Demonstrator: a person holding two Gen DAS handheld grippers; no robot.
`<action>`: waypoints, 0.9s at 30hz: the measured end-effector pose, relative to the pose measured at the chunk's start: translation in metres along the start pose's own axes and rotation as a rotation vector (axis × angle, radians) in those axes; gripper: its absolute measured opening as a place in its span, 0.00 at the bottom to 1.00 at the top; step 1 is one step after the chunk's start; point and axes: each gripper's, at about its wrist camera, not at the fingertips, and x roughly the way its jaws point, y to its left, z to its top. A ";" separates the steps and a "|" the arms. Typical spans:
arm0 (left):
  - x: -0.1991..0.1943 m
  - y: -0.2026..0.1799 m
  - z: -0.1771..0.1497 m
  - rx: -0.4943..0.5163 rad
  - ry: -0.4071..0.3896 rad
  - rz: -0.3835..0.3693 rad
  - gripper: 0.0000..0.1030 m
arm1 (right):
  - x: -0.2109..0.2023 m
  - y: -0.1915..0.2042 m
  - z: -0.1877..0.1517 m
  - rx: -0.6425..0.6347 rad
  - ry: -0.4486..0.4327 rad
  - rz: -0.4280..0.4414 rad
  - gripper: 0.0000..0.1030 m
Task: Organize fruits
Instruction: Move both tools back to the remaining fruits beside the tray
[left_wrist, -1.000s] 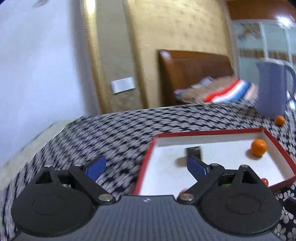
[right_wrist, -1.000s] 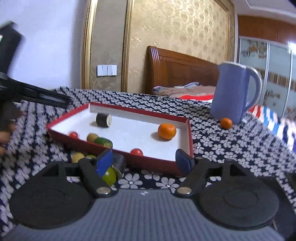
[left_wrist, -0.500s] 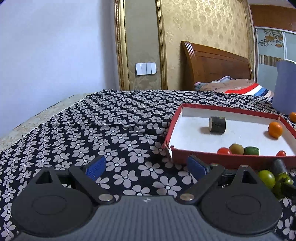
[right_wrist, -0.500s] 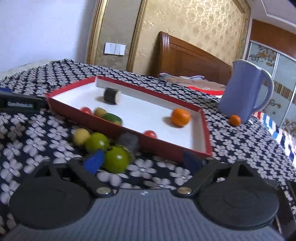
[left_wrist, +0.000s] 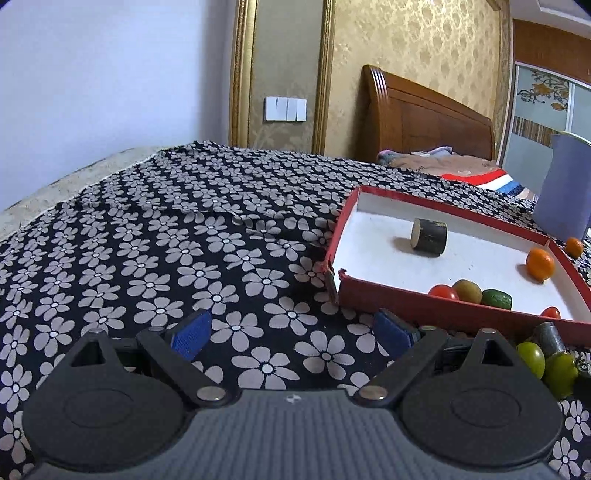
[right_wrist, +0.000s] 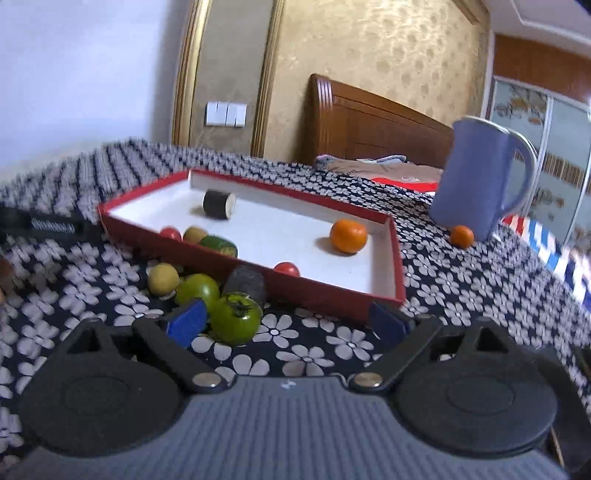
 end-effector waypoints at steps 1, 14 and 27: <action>0.001 0.001 0.000 -0.001 0.001 -0.003 0.92 | 0.007 0.003 0.001 -0.009 0.023 0.000 0.91; 0.002 0.003 0.000 -0.020 0.018 -0.030 0.92 | -0.018 -0.043 -0.004 0.062 -0.020 -0.139 0.92; 0.004 0.004 0.000 -0.026 0.034 -0.039 0.92 | 0.020 -0.001 0.000 -0.102 0.075 -0.119 0.92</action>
